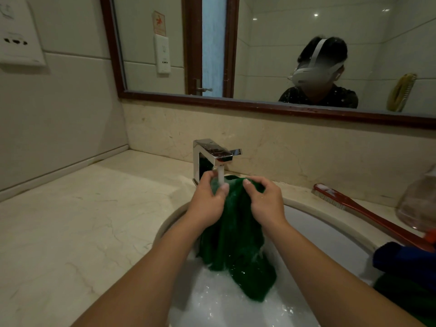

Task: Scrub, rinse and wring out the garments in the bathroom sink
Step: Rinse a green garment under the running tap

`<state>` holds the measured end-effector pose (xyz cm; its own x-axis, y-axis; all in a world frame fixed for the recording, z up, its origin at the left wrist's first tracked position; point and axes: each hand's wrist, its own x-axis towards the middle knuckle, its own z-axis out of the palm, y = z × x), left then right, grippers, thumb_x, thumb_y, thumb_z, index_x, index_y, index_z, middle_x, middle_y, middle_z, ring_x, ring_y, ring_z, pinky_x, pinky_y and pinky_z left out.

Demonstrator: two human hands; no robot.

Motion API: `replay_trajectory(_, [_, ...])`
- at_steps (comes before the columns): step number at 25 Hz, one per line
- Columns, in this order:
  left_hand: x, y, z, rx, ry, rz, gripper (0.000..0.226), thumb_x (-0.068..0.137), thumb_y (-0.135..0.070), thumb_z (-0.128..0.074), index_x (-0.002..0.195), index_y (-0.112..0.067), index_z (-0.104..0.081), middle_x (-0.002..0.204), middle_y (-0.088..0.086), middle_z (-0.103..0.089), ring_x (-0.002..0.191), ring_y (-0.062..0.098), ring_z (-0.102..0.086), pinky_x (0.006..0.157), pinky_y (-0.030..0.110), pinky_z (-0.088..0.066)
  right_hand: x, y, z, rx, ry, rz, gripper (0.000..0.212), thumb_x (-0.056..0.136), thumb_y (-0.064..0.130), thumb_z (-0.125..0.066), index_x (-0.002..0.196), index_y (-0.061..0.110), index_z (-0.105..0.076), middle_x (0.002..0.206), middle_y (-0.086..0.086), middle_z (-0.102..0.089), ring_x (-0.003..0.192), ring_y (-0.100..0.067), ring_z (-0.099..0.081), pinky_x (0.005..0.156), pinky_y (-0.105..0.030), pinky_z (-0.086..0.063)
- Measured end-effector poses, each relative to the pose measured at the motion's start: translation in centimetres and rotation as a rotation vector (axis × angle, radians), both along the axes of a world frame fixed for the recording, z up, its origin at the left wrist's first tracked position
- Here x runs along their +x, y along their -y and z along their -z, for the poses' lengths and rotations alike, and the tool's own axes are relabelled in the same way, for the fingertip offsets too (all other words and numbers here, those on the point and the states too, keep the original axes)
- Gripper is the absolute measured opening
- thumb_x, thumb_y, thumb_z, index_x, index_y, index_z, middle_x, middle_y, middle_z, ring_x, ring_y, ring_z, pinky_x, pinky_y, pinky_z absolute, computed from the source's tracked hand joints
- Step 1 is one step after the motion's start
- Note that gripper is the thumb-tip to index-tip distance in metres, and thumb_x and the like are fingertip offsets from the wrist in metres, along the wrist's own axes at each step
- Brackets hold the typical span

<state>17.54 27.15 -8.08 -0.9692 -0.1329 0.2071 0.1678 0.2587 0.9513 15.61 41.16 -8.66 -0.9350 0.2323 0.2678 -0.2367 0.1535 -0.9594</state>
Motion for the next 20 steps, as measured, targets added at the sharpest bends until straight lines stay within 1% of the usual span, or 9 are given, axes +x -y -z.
replay_trajectory(2, [0.0,0.0,-0.2,0.058,-0.062,-0.049,0.03,0.1,-0.029,-0.06,0.128,-0.034,-0.05,0.125,-0.003,-0.062,0.108,0.014,-0.063,0.092,0.041,-0.057,0.2,0.1,-0.2,-0.013,-0.021,-0.036,0.006,0.099,0.024,-0.068,0.099,0.029,-0.072,0.1,0.01,-0.071,0.097,-0.009,-0.066,0.095,-0.042,-0.057])
replay_trajectory(5, [0.4,0.7,-1.0,0.135,-0.159,-0.215,0.03,0.102,-0.024,-0.058,0.129,-0.031,-0.048,0.122,-0.008,-0.058,0.099,0.003,-0.061,0.08,0.025,-0.056,1.1,2.1,-0.5,0.024,-0.005,-0.155,0.011,0.099,0.022,-0.066,0.107,0.027,-0.072,0.103,0.01,-0.071,0.098,-0.009,-0.067,0.094,-0.04,-0.058])
replay_trajectory(7, [0.7,1.3,-1.4,0.142,-0.246,-0.346,0.029,0.102,-0.02,-0.056,0.13,-0.026,-0.049,0.118,-0.011,-0.055,0.096,-0.001,-0.056,0.081,0.012,-0.051,1.6,3.5,-0.9,0.05,0.004,-0.245,0.011,0.099,0.024,-0.066,0.108,0.029,-0.071,0.102,0.011,-0.072,0.097,-0.009,-0.068,0.091,-0.041,-0.059])
replay_trajectory(9, [0.8,1.6,-1.7,0.134,-0.289,-0.415,0.028,0.103,-0.018,-0.055,0.13,-0.022,-0.05,0.116,-0.011,-0.053,0.097,0.001,-0.054,0.076,0.002,-0.042,1.8,4.5,-1.0,0.048,0.005,-0.287,0.011,0.099,0.027,-0.067,0.109,0.03,-0.071,0.102,0.012,-0.071,0.098,-0.01,-0.067,0.091,-0.041,-0.059])
replay_trajectory(12, [0.6,1.6,-1.5,0.125,-0.182,-0.347,0.031,0.103,-0.018,-0.054,0.132,-0.026,-0.046,0.116,-0.008,-0.054,0.1,0.009,-0.06,0.078,0.018,-0.048,1.5,4.3,-0.5,-0.016,0.018,-0.235,0.009,0.099,0.028,-0.067,0.106,0.03,-0.072,0.102,0.013,-0.071,0.101,-0.009,-0.067,0.096,-0.043,-0.057])
replay_trajectory(15, [0.5,0.9,-0.9,0.067,0.005,-0.132,0.031,0.103,-0.021,-0.056,0.13,-0.032,-0.046,0.114,-0.009,-0.056,0.09,0.003,-0.06,0.069,0.022,-0.051,0.8,1.8,-0.2,-0.017,0.019,-0.061,0.01,0.099,0.022,-0.067,0.104,0.03,-0.069,0.102,0.017,-0.065,0.106,-0.011,-0.063,0.101,-0.04,-0.053])
replay_trajectory(18, [0.2,0.1,-0.3,0.006,0.026,-0.031,0.031,0.1,-0.026,-0.06,0.128,-0.035,-0.048,0.121,-0.006,-0.061,0.1,0.011,-0.064,0.085,0.035,-0.058,0.4,0.3,0.0,-0.024,0.029,0.017,0.009,0.097,0.023,-0.069,0.099,0.033,-0.069,0.101,0.018,-0.064,0.108,-0.014,-0.063,0.099,-0.04,-0.053])
replay_trajectory(19, [0.2,-0.1,-0.3,0.015,-0.025,-0.063,0.033,0.1,-0.025,-0.06,0.13,-0.033,-0.048,0.121,-0.007,-0.061,0.102,0.01,-0.062,0.087,0.032,-0.057,0.4,0.4,-0.1,-0.051,0.036,0.004,0.008,0.097,0.024,-0.07,0.098,0.032,-0.07,0.101,0.014,-0.067,0.105,-0.014,-0.064,0.098,-0.042,-0.055])
replay_trajectory(20, [0.4,-0.1,-0.5,0.027,-0.092,-0.127,0.033,0.1,-0.023,-0.059,0.13,-0.031,-0.048,0.117,-0.011,-0.06,0.1,0.006,-0.06,0.084,0.022,-0.054,0.5,0.8,-0.1,-0.085,0.043,-0.032,0.007,0.097,0.023,-0.07,0.099,0.03,-0.072,0.101,0.009,-0.07,0.101,-0.015,-0.067,0.095,-0.043,-0.057])
